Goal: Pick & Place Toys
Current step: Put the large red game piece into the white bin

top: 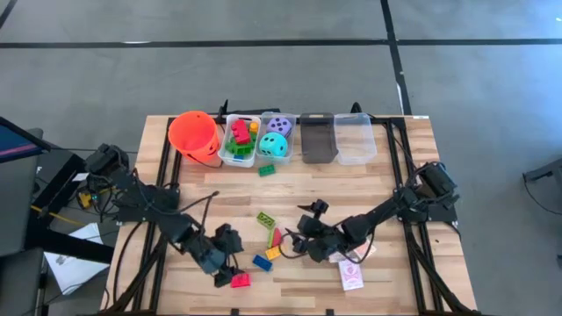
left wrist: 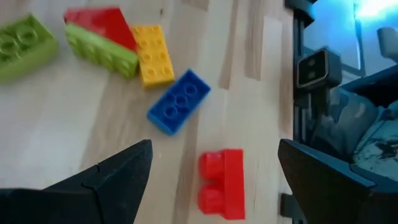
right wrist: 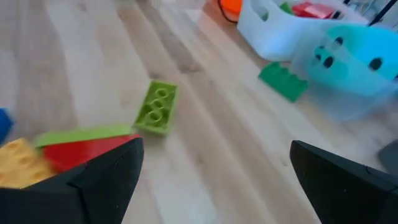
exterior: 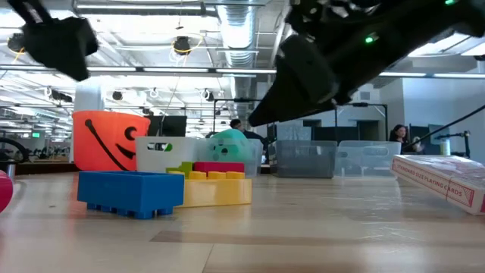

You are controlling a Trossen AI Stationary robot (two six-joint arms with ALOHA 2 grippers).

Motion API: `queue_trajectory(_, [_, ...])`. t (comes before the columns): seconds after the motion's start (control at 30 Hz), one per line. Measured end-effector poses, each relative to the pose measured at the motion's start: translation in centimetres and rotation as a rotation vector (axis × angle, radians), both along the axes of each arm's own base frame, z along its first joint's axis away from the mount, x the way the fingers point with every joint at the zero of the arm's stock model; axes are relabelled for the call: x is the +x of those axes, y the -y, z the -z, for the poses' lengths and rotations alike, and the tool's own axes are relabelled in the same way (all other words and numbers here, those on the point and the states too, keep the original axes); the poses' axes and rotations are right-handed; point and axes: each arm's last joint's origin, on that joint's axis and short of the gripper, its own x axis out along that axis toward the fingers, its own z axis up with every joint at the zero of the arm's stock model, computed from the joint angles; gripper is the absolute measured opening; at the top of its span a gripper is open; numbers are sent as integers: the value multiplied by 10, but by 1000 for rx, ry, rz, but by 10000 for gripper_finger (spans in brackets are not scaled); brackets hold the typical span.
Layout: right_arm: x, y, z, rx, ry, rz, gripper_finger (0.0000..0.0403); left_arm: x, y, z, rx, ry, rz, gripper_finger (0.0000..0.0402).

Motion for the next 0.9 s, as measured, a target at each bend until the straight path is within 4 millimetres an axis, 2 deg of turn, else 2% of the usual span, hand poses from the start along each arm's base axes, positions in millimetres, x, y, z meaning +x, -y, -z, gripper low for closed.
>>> queue_trajectory(0.3, [18,36,-2,-10,-24,19,397,5,20,34,-77,-126,14,342])
queue_trajectory(0.53, [23,53,-2,13,-24,38,397,7,27,56,-126,-248,37,342])
queue_trajectory(0.9, [22,43,-3,31,-17,-1,397,10,32,77,-88,-294,34,342])
